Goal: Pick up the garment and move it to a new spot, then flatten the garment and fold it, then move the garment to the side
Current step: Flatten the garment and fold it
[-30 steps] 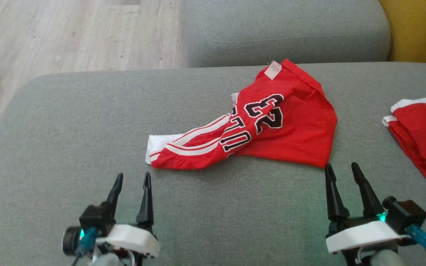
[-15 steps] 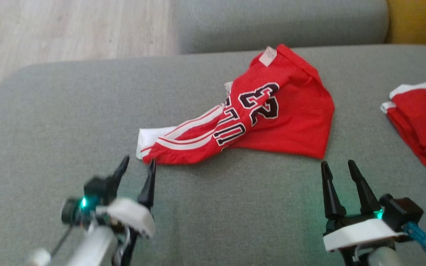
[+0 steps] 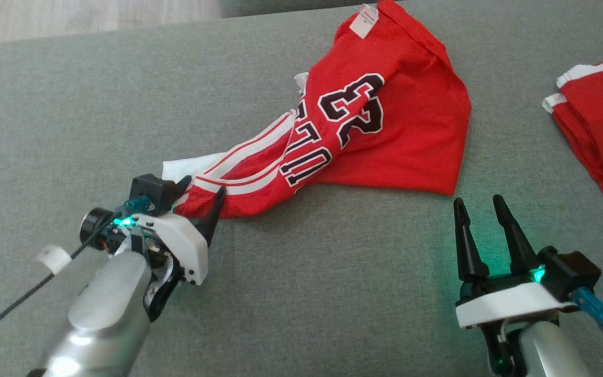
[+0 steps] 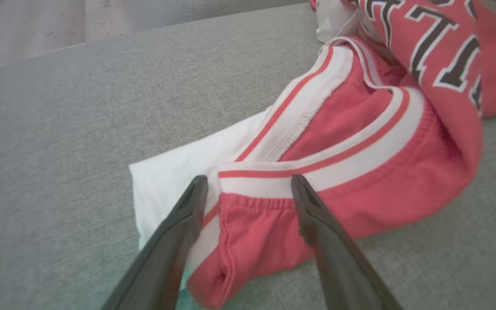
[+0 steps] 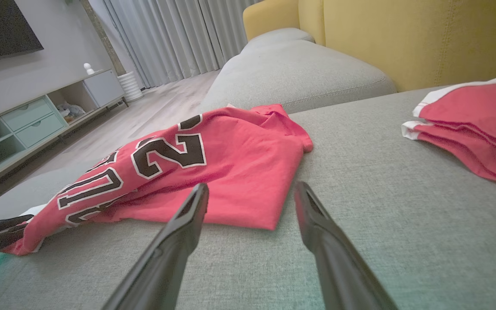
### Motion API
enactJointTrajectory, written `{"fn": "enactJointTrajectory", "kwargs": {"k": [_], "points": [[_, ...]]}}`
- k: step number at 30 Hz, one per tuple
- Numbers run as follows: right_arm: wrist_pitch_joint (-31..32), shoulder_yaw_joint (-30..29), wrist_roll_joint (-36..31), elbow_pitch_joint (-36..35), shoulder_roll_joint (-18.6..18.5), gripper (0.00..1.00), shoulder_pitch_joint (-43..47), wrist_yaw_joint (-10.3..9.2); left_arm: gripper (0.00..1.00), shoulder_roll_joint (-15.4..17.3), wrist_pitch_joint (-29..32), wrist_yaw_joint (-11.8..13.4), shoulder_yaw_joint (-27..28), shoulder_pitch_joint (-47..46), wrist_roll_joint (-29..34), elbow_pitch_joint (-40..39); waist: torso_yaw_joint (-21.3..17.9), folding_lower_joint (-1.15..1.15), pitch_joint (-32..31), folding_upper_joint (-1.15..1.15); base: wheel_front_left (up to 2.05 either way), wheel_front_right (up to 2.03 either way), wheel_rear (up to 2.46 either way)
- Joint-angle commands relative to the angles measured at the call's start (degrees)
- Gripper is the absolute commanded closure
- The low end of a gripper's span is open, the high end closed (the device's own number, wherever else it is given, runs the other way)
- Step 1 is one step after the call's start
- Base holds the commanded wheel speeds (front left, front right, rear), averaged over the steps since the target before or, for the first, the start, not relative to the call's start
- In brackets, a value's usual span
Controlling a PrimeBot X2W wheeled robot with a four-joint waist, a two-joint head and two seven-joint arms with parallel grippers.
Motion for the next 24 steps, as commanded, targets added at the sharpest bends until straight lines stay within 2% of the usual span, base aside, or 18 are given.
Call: {"fn": "enactJointTrajectory", "kwargs": {"k": [1,8,9,10,13,19,24], "points": [[-0.6,1.4,0.1,-1.6,-0.3,0.00,-1.6,-0.04,0.00,2.3,-0.2,-0.4,1.6,-3.1,0.3,-0.8,-0.5,-0.02,0.5,0.00,0.00,0.00,0.00],[-0.6,0.9,0.1,-1.0,-0.3,0.00,-2.0,-0.04,0.02,2.2,0.0,-1.1,-1.7,-4.8,-1.0,1.9,-1.2,-0.02,0.3,0.00,0.00,0.00,0.00],[-0.6,0.9,0.2,-1.0,-0.3,0.00,-2.0,-0.04,0.54,2.3,0.0,-1.2,-2.1,-4.9,-1.3,2.0,-1.2,-0.02,0.2,0.00,0.00,0.00,0.00],[-0.6,0.9,0.2,-0.9,-0.3,0.00,-2.0,-0.04,1.00,2.3,0.1,-1.2,-2.6,-5.0,-1.7,2.2,-1.3,-0.02,0.1,0.00,0.00,0.00,0.00],[-0.6,1.4,0.4,-0.6,-0.3,0.00,-1.9,-0.04,1.00,2.6,-1.2,-1.2,-4.2,-5.1,-2.4,1.5,-1.3,-0.02,-0.5,0.00,0.00,0.00,0.00],[-0.6,1.9,0.9,0.6,-0.3,0.00,-1.2,-0.04,1.00,3.5,-8.1,-1.3,-6.6,-5.0,-3.6,-2.9,-1.2,-0.02,-3.9,0.00,0.00,0.00,0.00],[-0.6,2.4,1.8,1.4,-0.3,0.00,-0.3,-0.04,1.00,4.7,-7.5,-1.3,-8.2,-3.3,-4.3,-6.3,-1.2,-0.02,-7.6,0.00,0.00,0.00,0.00]]}}
